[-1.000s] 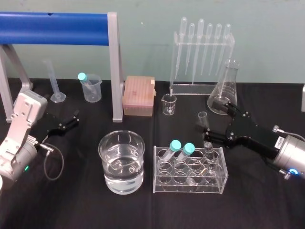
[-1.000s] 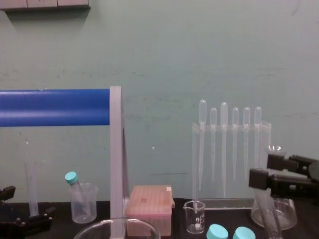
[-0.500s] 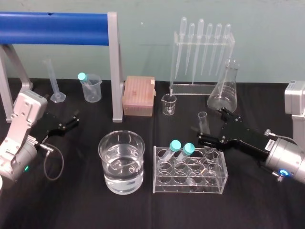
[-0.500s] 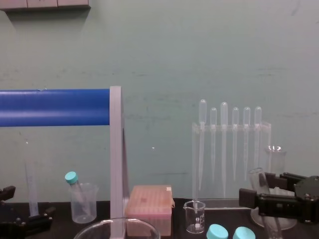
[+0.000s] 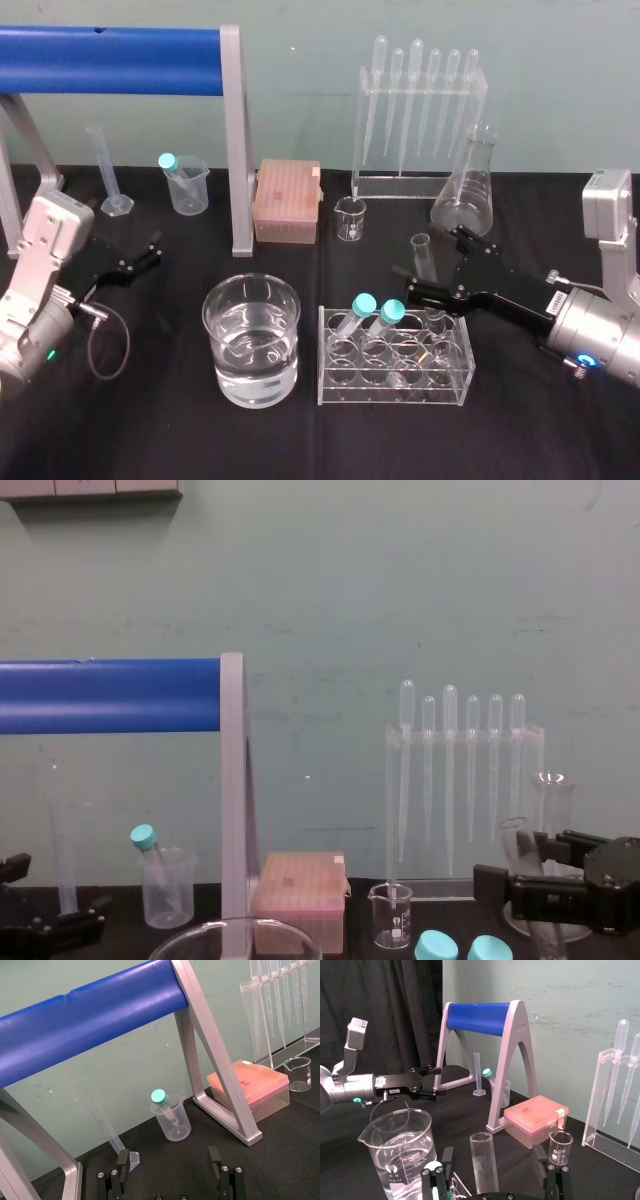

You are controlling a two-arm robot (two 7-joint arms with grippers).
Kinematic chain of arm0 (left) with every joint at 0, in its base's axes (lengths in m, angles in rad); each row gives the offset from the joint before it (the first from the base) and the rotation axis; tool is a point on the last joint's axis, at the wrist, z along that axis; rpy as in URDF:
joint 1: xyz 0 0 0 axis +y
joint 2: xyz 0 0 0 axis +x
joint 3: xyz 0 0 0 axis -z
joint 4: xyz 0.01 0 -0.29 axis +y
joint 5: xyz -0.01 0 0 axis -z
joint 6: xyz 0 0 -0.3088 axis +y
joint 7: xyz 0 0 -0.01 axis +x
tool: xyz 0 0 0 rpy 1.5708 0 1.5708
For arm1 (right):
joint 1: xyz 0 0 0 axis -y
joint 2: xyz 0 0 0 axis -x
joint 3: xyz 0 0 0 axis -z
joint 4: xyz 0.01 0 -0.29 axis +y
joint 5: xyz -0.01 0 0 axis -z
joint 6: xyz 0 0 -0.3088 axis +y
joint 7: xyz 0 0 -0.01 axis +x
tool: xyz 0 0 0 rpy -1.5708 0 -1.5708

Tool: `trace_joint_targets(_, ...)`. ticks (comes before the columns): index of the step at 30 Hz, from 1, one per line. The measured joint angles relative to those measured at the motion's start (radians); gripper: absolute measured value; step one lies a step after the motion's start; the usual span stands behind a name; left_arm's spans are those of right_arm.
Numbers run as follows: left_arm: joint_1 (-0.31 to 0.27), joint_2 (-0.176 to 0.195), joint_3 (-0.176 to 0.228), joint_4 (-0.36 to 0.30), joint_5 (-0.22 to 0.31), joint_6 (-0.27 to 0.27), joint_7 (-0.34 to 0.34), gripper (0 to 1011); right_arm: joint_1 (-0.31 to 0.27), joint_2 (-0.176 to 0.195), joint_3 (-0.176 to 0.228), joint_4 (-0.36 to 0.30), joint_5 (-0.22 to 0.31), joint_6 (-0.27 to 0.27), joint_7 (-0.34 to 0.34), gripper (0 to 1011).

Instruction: Hold the test tube with one hand and immerse one end into the beaker, then return it to the test tube rack.

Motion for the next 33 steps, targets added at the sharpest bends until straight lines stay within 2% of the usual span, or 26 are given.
trace_joint_targets(12,0.000,0.000,0.000,0.000,0.000,0.000,0.000,1000,-0.001,0.001,0.001,0.000,0.002,0.000,0.000,1000)
trace_joint_targets(15,0.000,0.000,0.000,0.000,0.000,0.000,0.000,1000,-0.001,0.001,0.001,0.000,0.002,0.000,0.000,968)
trace_joint_targets(25,0.000,0.000,0.000,0.000,0.000,0.000,0.000,1000,-0.001,0.002,0.001,-0.001,0.003,0.000,0.001,734)
trace_joint_targets(33,0.000,0.000,0.000,0.000,0.000,0.000,0.000,1000,-0.001,0.002,0.001,-0.001,0.004,0.000,0.001,448)
